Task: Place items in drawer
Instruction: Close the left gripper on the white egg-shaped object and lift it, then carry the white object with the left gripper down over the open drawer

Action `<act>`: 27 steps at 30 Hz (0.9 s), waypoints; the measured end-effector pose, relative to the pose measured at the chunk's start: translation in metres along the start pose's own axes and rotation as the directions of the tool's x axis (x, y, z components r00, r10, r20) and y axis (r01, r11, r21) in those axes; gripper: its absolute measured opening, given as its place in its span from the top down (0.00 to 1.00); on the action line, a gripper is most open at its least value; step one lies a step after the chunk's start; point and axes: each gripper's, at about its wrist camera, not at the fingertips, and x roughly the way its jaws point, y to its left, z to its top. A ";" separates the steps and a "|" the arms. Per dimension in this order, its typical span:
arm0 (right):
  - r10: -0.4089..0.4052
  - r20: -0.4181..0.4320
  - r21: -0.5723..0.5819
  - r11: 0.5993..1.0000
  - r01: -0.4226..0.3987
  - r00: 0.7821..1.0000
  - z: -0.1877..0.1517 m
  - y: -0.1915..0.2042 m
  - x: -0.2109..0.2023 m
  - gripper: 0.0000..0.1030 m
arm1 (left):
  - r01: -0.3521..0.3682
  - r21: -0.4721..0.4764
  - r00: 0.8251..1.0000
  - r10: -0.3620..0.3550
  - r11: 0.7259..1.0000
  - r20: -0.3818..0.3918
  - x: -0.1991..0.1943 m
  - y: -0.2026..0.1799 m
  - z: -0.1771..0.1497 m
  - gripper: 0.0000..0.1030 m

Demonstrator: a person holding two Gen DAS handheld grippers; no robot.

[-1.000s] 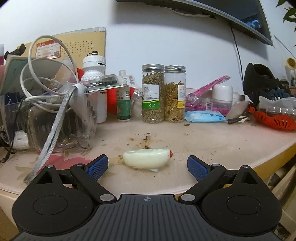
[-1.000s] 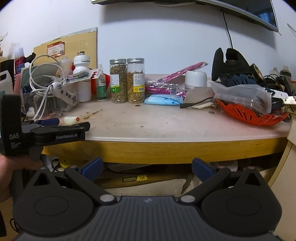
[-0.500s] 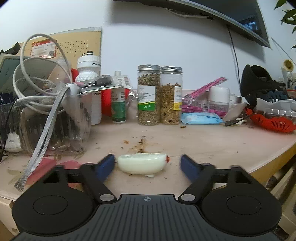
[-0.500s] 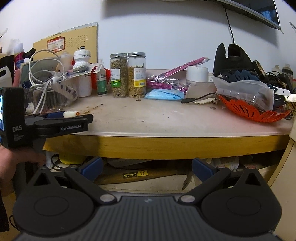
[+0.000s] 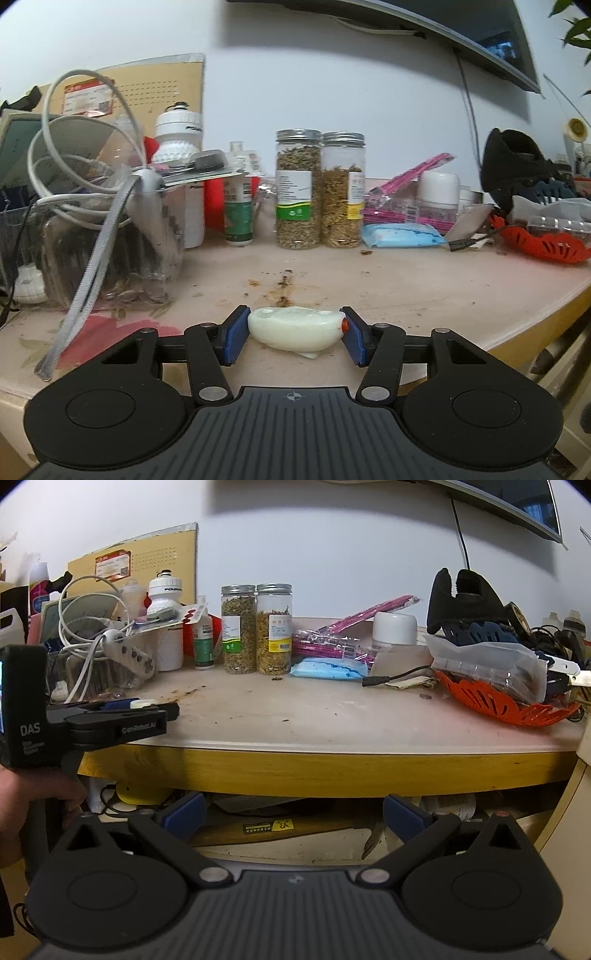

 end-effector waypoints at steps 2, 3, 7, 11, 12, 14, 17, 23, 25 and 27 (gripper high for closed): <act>0.000 0.000 -0.001 1.000 0.000 1.000 0.000 0.000 0.000 0.00 | -0.006 -0.004 1.000 0.006 1.000 0.002 0.000 0.001 0.000 0.50; 0.000 -0.001 -0.001 1.000 0.000 1.000 0.000 0.000 0.000 0.00 | -0.008 -0.006 1.000 0.008 1.000 0.002 0.000 0.002 0.001 0.50; -0.001 -0.001 -0.003 1.000 0.001 1.000 0.000 -0.001 0.000 0.00 | -0.014 -0.004 1.000 0.014 1.000 0.007 -0.002 0.002 0.003 0.50; -0.001 -0.002 -0.005 1.000 0.001 1.000 0.000 -0.001 0.001 0.00 | -0.006 0.012 1.000 0.006 1.000 0.012 -0.005 0.000 0.004 0.50; -0.001 -0.002 -0.006 1.000 0.001 1.000 0.000 -0.002 0.001 0.00 | -0.006 0.014 1.000 0.005 1.000 0.013 -0.006 -0.001 0.004 0.50; -0.002 -0.003 -0.007 1.000 0.002 1.000 0.000 -0.002 0.001 0.00 | -0.003 0.018 1.000 0.003 1.000 0.012 -0.007 -0.001 0.005 0.50; -0.002 -0.003 -0.008 1.000 0.002 1.000 -0.001 -0.002 0.001 0.00 | -0.006 0.017 1.000 0.006 1.000 0.009 -0.010 0.000 0.005 0.50; -0.001 -0.004 -0.010 1.000 0.001 1.000 -0.001 -0.002 0.000 0.00 | -0.012 0.024 1.000 0.011 1.000 0.003 -0.020 0.001 0.007 0.50; 0.002 -0.003 -0.009 1.000 -0.002 1.000 -0.001 0.001 -0.002 0.00 | -0.012 0.031 1.000 0.012 0.999 0.000 -0.025 0.001 0.007 0.50; 0.004 -0.005 -0.004 1.000 -0.004 1.000 -0.001 0.001 -0.002 0.00 | -0.013 0.038 1.000 0.013 0.999 -0.002 -0.030 0.000 0.006 0.50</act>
